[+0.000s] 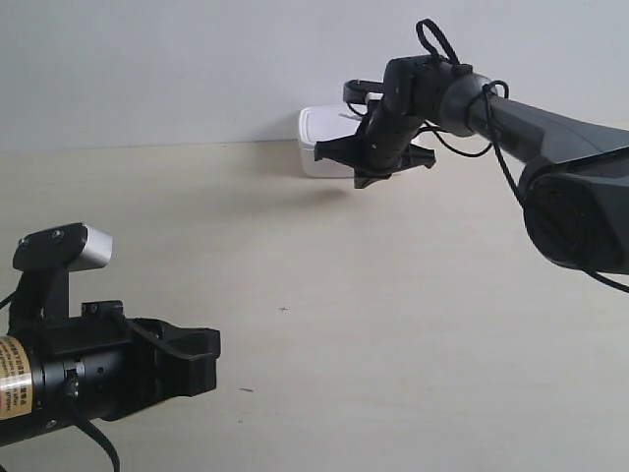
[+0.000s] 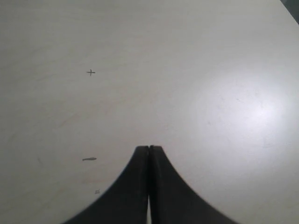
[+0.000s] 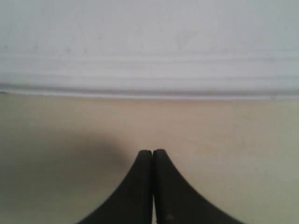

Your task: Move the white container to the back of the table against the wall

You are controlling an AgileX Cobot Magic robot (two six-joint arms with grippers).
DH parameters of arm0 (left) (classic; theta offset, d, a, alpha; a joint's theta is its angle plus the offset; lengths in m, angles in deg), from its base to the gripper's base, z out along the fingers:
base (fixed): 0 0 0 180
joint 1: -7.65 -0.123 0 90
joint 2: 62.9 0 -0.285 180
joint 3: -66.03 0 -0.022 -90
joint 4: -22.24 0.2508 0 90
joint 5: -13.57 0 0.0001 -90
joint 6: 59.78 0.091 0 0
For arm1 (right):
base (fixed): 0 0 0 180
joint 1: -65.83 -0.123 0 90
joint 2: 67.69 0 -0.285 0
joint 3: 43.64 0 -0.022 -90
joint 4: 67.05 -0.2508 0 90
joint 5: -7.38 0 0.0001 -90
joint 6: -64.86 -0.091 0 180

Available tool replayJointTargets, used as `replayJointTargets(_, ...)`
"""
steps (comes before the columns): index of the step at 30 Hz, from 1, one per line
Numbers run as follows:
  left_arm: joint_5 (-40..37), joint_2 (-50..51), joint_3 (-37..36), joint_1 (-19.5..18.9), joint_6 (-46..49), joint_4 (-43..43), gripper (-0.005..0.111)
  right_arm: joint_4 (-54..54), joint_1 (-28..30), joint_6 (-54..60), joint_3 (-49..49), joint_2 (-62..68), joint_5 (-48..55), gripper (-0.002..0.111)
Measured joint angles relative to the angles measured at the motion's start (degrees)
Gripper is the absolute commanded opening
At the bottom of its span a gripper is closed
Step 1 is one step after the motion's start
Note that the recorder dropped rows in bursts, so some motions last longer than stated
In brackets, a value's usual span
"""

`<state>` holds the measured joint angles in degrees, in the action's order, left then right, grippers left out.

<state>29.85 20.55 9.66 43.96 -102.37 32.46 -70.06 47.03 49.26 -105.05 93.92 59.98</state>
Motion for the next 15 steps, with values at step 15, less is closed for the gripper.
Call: replayJointTargets(15,0.0,-1.7,-2.7,0.0,0.1,-0.2,0.0,14.0,-5.6,-4.1,0.0,-5.1,16.5,0.0)
